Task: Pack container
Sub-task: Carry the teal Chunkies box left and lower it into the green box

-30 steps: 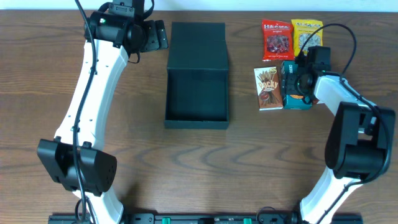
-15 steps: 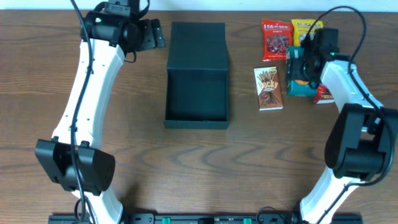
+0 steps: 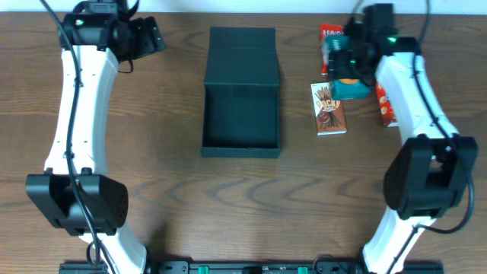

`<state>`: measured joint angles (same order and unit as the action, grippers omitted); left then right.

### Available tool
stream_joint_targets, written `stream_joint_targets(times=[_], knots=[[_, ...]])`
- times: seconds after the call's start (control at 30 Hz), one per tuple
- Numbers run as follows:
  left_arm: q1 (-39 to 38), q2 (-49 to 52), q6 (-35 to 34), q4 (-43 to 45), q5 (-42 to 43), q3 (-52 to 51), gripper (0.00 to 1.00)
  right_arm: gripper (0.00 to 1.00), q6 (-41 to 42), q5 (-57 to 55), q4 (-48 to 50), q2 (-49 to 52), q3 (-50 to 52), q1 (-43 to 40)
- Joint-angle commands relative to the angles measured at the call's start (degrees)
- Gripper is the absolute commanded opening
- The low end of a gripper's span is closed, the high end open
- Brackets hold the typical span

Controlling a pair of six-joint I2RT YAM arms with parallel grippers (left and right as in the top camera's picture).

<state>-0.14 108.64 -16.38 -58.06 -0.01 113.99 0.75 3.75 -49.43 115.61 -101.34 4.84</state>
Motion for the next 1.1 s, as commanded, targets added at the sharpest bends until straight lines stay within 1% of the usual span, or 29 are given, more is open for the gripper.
stream_joint_targets(times=[0.0,0.17,0.3,0.47,0.63,0.83,1.07], knots=[[1.9,-0.5,1.2,-0.1,-0.5,1.0,0.95,0.77,5.3,1.5,-0.6,0.1,-2.3,5.4],[3.7,-0.5,1.2,0.1,-0.5,1.0,0.95,0.8,11.0,5.8,-0.7,0.1,-2.3,12.9],[4.8,-0.5,1.2,0.0,-0.4,1.0,0.95,0.81,17.8,5.7,-1.7,0.1,-2.3,19.1],[5.2,-0.5,1.2,0.0,-0.4,1.0,0.95,0.8,22.6,3.8,-1.8,0.1,-2.3,24.7],[5.2,-0.5,1.2,0.0,-0.4,1.0,0.95,0.8,29.0,-0.9,-1.9,0.5,-2.0,28.4],[5.3,-0.5,1.2,-0.3,-0.3,1.0,0.95,0.78,36.9,-0.8,-3.7,3.6,-2.0,31.6],[5.3,-0.5,1.2,-0.8,-0.3,1.0,0.95,0.77,37.1,-0.5,-4.3,5.1,-2.0,34.0]])
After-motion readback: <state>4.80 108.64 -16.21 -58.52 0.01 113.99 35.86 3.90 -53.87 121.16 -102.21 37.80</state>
